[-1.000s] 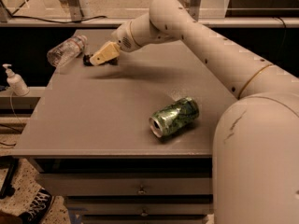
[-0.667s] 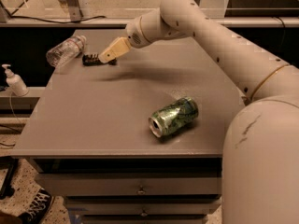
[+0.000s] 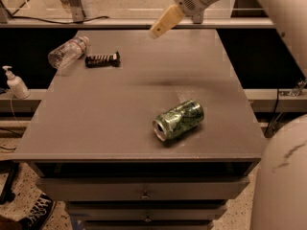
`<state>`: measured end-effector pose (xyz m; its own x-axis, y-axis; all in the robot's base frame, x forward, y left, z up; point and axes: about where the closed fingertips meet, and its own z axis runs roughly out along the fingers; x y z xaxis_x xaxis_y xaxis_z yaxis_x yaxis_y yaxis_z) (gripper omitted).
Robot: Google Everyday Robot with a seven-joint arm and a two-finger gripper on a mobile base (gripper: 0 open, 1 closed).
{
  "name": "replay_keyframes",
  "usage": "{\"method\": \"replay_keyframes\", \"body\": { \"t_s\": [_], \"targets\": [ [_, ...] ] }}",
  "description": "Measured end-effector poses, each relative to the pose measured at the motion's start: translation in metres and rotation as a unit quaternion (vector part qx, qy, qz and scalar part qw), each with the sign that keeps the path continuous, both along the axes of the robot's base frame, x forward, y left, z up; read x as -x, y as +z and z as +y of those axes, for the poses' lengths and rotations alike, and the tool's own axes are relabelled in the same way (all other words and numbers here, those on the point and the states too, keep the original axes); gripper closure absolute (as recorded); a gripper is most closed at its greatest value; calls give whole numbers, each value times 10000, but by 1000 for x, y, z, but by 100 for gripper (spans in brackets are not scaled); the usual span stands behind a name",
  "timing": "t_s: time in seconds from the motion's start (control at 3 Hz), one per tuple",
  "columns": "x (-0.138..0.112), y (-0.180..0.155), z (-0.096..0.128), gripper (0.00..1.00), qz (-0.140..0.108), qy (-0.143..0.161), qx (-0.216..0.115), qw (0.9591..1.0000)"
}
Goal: Move rxbar chocolate near water bottle
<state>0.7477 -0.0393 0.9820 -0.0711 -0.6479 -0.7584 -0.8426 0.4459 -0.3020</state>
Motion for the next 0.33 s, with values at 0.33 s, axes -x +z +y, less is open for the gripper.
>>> {"method": "replay_keyframes", "body": {
  "t_s": [0.33],
  "targets": [
    [1, 0, -5, 0, 53, -7, 54, 10000]
  ]
}}
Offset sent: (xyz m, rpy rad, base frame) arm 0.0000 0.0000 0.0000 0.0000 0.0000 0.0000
